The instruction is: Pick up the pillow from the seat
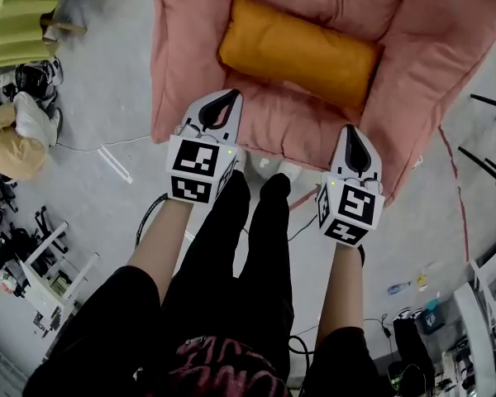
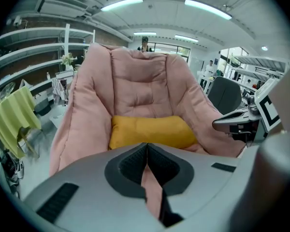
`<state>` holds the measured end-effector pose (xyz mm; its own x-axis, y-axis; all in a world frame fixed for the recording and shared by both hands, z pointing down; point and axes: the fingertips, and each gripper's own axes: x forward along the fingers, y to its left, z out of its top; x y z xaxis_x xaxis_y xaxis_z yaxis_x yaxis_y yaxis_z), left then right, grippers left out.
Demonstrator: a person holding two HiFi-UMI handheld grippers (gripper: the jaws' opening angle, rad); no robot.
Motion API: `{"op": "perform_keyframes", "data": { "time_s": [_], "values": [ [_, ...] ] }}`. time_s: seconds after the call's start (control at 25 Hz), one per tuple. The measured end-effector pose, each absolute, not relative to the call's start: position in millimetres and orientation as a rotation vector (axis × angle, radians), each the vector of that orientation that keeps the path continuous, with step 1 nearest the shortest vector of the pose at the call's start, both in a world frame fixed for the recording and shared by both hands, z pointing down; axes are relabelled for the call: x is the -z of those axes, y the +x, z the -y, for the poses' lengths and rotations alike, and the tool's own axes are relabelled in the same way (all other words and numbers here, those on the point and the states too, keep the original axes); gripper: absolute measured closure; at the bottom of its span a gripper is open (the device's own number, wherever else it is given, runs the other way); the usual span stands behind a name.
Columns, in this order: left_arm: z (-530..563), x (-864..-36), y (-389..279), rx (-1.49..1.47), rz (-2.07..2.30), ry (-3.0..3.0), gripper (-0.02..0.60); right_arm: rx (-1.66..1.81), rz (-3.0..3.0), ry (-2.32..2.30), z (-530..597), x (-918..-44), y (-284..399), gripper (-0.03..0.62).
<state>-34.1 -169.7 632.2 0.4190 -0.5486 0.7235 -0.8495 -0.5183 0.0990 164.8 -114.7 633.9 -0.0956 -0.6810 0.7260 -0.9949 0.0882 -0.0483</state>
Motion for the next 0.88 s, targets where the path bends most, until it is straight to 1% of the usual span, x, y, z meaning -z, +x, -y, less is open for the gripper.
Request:
{"op": "perform_keyframes", "data": {
  "time_s": [0.28,0.8,0.84,0.88],
  "values": [
    [165,-656,-37,-0.891,1.2,2.191,0.571,-0.778,1.833,1.644,109,-658,165,0.572],
    [186,-663,-26,-0.895,1.203,2.203,0.569,-0.754,1.863,1.687,136,-661,175,0.571],
    [187,-664,-26,-0.892,1.202,2.2,0.564,-0.759,1.863,1.689,137,-662,175,0.571],
    [188,-665,-26,-0.889,1.197,2.197,0.538,-0.764,1.86,1.691,138,-664,176,0.571]
  ]
}}
